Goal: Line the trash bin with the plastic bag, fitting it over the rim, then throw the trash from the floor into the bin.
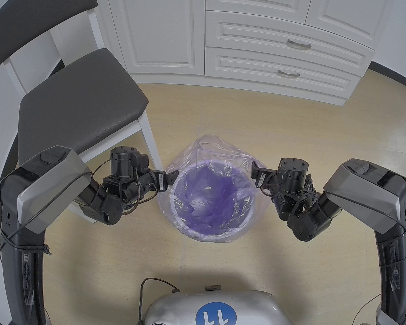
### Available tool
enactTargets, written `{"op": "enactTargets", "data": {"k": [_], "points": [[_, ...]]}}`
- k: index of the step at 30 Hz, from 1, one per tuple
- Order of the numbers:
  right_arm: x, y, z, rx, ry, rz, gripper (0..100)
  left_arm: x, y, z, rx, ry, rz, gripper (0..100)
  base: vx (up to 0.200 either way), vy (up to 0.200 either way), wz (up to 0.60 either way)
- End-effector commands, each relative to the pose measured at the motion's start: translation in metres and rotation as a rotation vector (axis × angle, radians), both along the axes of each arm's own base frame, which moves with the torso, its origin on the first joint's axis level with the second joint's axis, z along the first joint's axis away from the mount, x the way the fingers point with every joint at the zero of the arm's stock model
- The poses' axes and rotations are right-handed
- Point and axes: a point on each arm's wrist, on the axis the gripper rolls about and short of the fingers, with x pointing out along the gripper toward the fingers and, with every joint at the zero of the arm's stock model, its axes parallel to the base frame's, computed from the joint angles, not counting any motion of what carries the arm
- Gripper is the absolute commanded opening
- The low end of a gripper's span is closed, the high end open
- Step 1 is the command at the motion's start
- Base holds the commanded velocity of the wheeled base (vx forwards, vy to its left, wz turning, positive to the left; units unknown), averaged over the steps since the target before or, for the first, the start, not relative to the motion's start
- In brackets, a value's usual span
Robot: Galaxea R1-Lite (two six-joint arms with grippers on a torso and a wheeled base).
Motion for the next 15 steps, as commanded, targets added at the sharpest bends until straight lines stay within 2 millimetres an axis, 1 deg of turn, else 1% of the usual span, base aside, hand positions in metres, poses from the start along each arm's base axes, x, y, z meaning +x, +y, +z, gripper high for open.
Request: {"op": "enactTargets", "data": {"k": [1,9,15], "points": [[0.0001,-0.0006,-0.0003,0.002,0.0,-0.001,100,0.0024,-0.0007,-0.0004,0.002,-0.007,0.012,100,0.0,0.0,0.0],[0.002,-0.0028,-0.0014,0.001,0.0,-0.008,100,0.0048,-0.0014,-0.0031,0.003,-0.007,0.017,100,0.0,0.0,0.0],[0.009,-0.0081,-0.0038,0.001,-0.004,-0.027,100,0.0046,-0.0048,-0.0034,0.016,-0.013,0.045,100,0.0,0.0,0.0]]}}
